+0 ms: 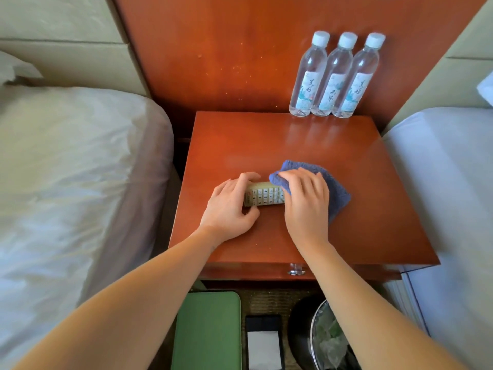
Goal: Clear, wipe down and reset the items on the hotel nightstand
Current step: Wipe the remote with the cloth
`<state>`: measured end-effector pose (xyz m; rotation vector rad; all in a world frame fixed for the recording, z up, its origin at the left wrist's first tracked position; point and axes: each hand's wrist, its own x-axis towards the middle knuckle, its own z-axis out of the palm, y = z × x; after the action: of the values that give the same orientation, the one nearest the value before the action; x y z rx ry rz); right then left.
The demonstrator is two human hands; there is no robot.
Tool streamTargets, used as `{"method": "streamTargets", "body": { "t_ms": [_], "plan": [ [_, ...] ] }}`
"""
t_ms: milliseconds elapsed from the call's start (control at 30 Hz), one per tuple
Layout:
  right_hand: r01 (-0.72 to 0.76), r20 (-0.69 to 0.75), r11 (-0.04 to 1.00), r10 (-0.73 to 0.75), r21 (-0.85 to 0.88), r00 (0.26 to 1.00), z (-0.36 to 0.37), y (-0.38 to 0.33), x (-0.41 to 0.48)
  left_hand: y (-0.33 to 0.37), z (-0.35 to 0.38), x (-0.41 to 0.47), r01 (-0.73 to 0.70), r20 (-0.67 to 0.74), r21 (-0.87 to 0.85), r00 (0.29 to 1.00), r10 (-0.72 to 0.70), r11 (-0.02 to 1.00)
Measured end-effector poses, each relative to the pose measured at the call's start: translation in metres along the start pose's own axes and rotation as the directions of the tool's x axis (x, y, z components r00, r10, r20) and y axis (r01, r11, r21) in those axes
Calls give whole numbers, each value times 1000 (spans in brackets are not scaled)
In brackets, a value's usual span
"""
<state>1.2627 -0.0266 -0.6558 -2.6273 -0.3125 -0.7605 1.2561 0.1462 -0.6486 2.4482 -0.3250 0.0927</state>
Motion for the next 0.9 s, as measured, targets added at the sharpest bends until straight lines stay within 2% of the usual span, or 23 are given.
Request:
{"method": "streamTargets", "body": {
  "t_ms": [100, 267, 367, 500, 600, 733, 800, 900],
  "plan": [
    [-7, -30, 1000, 6, -24, 1000, 0, 9, -2, -1, 0, 0, 7, 13, -11, 1000, -7, 1000],
    [-99, -62, 994, 102, 39, 993, -9, 20, -3, -5, 0, 2, 24, -23, -52, 999, -25, 998],
    [-37, -86, 998, 42, 52, 995, -7, -6, -5, -5, 0, 4, 14, -38, -80, 999, -17, 997],
    [33, -3, 997, -33, 71, 999, 7, -56, -15, -7, -2, 4, 89, -17, -183, 995, -94, 979],
    [109, 29, 994, -110, 30, 993, -3, -24, -16, -13, 0, 5, 105, 8, -187, 994, -105, 977],
    [-173, 47, 979, 169, 112, 985, -23, 24, -15, -20, 4, 6, 124, 30, -176, 992, -120, 977],
    [-226, 26, 965, 225, 135, 974, -19, 12, -16, -19, 4, 7, 123, 17, -163, 992, -122, 979],
    [-75, 53, 986, 68, 146, 996, -2, -31, -15, -17, 4, 8, 116, -4, -160, 993, -118, 980]
  ]
}}
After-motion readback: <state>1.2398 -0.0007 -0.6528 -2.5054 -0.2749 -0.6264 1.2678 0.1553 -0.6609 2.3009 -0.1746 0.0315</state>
